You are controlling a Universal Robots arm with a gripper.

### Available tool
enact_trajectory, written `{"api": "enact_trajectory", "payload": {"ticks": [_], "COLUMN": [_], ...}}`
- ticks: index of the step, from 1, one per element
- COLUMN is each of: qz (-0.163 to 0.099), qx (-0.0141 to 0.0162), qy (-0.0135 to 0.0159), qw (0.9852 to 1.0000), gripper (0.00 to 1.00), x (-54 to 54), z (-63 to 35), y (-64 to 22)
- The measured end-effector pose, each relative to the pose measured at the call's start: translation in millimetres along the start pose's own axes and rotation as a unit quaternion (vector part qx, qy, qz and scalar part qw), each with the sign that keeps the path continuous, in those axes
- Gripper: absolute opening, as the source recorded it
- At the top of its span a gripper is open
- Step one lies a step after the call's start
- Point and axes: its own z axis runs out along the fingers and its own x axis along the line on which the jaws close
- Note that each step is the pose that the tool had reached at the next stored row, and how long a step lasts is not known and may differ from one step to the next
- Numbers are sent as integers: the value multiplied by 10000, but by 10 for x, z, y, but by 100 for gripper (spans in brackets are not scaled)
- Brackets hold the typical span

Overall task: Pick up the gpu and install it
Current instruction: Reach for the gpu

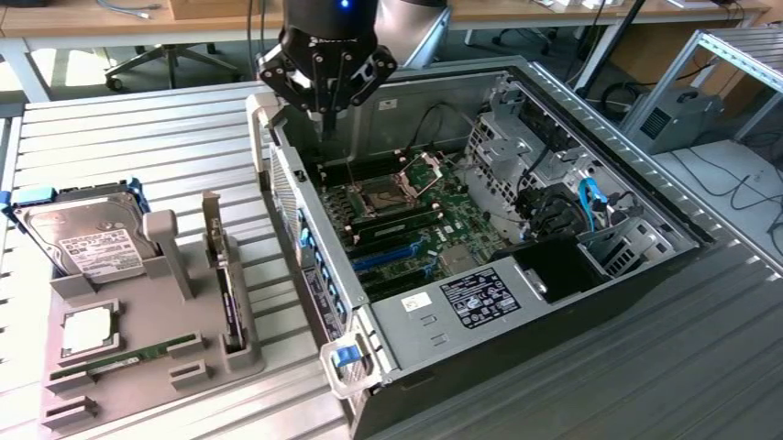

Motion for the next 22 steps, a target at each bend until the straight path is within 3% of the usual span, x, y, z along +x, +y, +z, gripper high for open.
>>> {"api": "enact_trajectory", "payload": {"ticks": [22], "qz": [0], "qx": [0], "qy": [0], "qw": [10000], "gripper": [11], "x": [63], "z": [-2], "y": [-5]}}
